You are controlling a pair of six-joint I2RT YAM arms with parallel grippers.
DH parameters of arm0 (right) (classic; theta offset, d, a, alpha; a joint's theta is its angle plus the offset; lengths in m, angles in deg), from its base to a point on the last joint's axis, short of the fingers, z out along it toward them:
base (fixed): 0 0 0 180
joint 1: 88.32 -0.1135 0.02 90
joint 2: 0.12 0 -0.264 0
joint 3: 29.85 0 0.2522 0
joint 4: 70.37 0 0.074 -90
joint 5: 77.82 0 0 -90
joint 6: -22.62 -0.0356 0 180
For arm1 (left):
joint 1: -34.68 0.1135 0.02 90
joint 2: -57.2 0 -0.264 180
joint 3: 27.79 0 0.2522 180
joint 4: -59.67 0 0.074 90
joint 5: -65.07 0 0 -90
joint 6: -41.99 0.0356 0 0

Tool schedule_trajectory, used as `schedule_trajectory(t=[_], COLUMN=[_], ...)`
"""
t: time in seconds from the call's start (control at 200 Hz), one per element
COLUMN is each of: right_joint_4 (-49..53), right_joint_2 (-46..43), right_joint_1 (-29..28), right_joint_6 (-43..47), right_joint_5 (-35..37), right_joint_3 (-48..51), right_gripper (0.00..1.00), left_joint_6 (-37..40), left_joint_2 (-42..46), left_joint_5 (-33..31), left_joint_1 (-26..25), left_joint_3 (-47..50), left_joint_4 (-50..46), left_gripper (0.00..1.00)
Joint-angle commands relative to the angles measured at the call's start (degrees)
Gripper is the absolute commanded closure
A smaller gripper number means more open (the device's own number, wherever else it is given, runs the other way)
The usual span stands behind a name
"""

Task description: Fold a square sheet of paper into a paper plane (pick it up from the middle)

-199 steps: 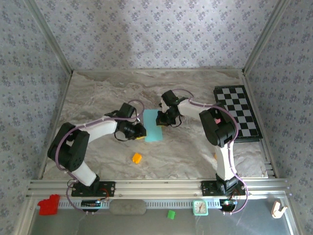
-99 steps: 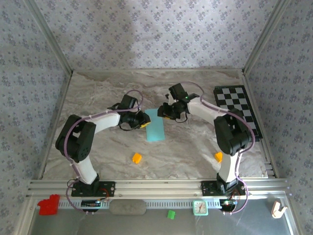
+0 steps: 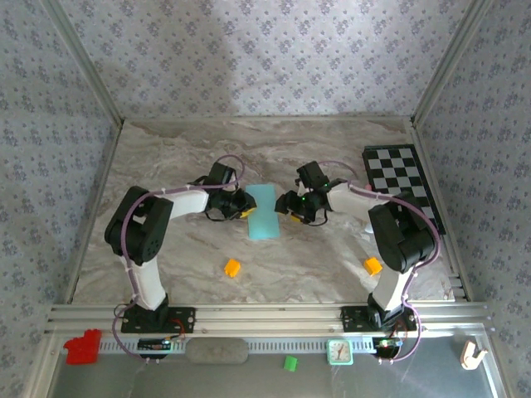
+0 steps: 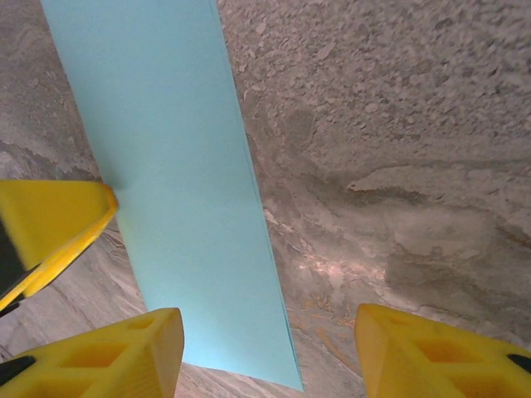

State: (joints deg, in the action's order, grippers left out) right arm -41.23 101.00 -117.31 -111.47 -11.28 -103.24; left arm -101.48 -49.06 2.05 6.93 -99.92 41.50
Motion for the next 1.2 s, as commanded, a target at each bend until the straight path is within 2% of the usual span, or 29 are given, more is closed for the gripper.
schedule_trajectory(t=[0.0,0.445,1.199], right_joint_4=[-2.1,-4.0,-8.0], right_joint_2=[-1.8,-2.2,-2.4], right_joint_1=[-0.9,-3.1,-4.0], right_joint_6=[-2.9,-6.5,-8.1], right_joint_5=[-1.1,-4.2,-9.6], right_joint_3=[1.4,5.1,7.7], right_gripper=[0.42,0.45,0.53], left_joint_6=[-0.4,-1.8,-1.7], left_joint_2=[-0.8,-2.2,-2.5], left_joint_5=[0.6,-2.4,-2.1], left_joint_1=[0.1,0.1,0.1], left_joint_3=[-0.3,2.0,2.2], left_joint_4=[0.5,-3.1,-4.2], left_gripper=[0.76,0.77,0.77])
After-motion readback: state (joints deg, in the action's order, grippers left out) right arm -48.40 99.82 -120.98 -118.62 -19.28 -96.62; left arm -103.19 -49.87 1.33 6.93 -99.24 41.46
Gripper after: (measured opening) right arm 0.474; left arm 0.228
